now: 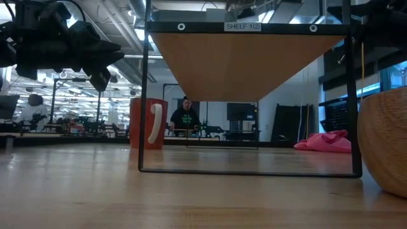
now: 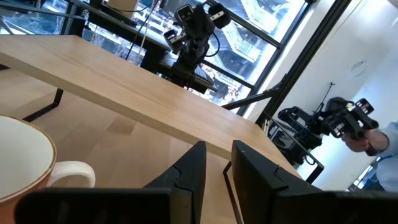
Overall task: Stack small to large cups/mugs on shelf
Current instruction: Put the red mug on the shelf
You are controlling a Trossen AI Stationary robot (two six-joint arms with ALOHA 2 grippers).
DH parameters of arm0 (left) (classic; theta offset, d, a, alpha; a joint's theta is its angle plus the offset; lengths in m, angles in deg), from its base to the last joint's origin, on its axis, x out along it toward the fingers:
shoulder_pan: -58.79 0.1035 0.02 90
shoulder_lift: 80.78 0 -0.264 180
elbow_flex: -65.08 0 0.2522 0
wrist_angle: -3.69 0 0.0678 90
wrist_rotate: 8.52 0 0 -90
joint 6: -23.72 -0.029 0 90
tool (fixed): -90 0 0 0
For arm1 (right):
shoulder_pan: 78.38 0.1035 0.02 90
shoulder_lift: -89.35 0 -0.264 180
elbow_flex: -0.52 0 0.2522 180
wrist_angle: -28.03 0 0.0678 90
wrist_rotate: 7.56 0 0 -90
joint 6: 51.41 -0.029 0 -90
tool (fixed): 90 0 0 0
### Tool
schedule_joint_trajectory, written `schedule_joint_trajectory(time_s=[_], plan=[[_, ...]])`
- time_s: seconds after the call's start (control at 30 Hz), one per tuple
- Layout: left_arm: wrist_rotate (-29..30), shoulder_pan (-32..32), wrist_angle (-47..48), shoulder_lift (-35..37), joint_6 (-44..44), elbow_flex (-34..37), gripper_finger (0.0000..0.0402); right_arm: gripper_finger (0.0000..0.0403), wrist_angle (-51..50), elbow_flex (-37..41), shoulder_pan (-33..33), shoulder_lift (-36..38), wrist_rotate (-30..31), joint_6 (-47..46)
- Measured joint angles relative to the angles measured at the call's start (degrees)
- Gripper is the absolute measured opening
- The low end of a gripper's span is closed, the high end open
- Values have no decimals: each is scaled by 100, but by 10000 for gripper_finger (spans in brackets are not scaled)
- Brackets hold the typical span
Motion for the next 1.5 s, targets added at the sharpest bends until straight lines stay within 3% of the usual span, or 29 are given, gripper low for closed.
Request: schedule_joint_trajectory(time_s=[0.1,0.2,0.37,0.5,0.77,0.97,1.17,1.3,1.5], plan=[[-1,-1,1,0,1,2,71,10,493,0,1,2,644,157],[1,-2,2,0,0,-1,71,10,791,0,0,2,885,333],[0,0,1,0,1,1,71,10,762,0,0,0,827,87],[1,-2,-1,0,2,1,71,10,580,0,2,2,482,772],[11,0,1,0,-1,2,71,10,-496,0,-2,-2,1261,733],[11,-2,-1,0,2,1,71,10,-526,0,-4,0,2158,1032],[35,-2,0,0,-3,0,71,10,-532,0,-4,0,2445,1071],[1038,-5,-69,0,249,0,71,10,-612,0,-4,0,2447,1061],[2017,-11,-297,3,2406,2,71,10,-696,0,-4,2,2446,883]])
